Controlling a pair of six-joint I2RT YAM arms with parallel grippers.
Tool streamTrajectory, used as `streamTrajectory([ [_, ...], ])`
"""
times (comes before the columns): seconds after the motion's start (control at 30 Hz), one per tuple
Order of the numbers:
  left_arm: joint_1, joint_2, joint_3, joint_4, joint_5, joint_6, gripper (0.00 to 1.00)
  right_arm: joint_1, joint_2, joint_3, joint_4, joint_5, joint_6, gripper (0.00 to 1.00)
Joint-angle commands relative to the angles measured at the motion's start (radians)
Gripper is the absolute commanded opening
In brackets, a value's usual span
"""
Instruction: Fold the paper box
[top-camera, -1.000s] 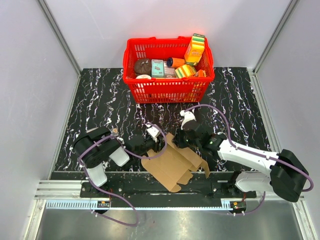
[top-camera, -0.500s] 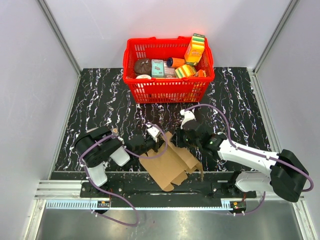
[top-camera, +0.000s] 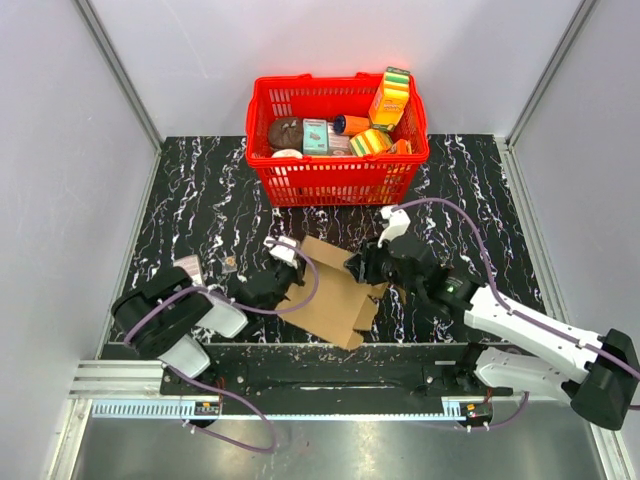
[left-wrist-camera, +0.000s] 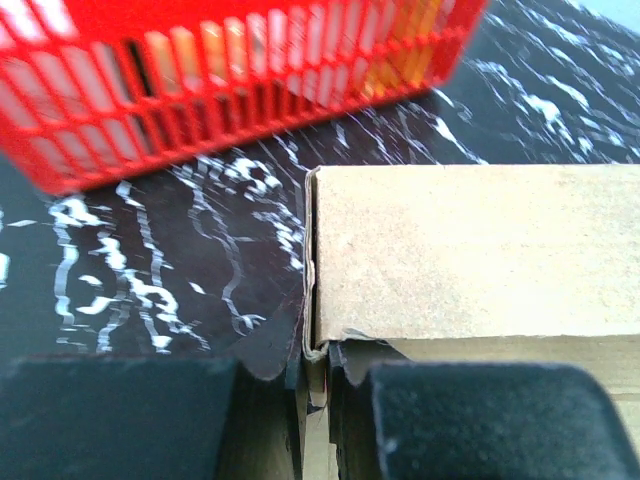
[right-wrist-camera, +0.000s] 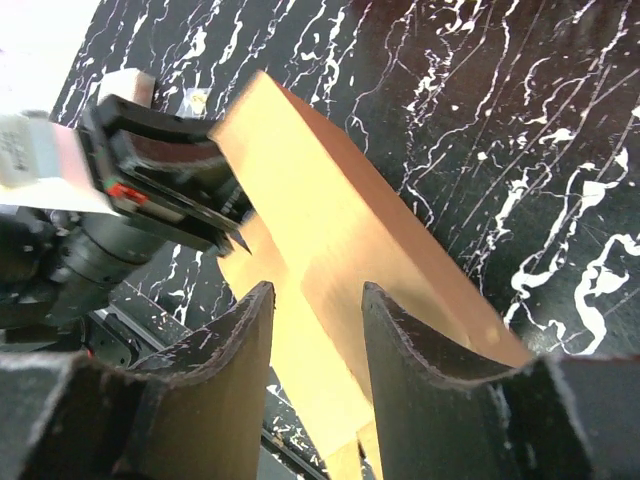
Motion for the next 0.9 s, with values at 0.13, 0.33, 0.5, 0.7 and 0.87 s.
streamTrajectory([
  [0.13, -0.052, -0.153, 0.022, -0.166, -0.515, 0.04, 0.0, -0.002, -0.057, -0.014, -0.058, 0.082, 0.0, 0.48],
  [0.33, -0.063, -0.174, 0.034, -0.347, -0.649, -0.038, 0.0, -0.002, -0.1, -0.028, -0.085, 0.128, 0.011, 0.48],
  [0.5, -0.065, -0.202, 0.054, -0.559, -0.721, -0.198, 0.0, -0.002, -0.143, -0.039, -0.113, 0.2, 0.038, 0.49],
  [0.7, -0.065, -0.171, 0.065, -0.645, -0.733, -0.302, 0.0, -0.002, -0.132, -0.057, -0.125, 0.197, 0.063, 0.49],
  [0.87, -0.066, -0.167, 0.046, -0.645, -0.698, -0.35, 0.0, -0.002, -0.086, -0.083, -0.112, 0.185, 0.103, 0.49],
])
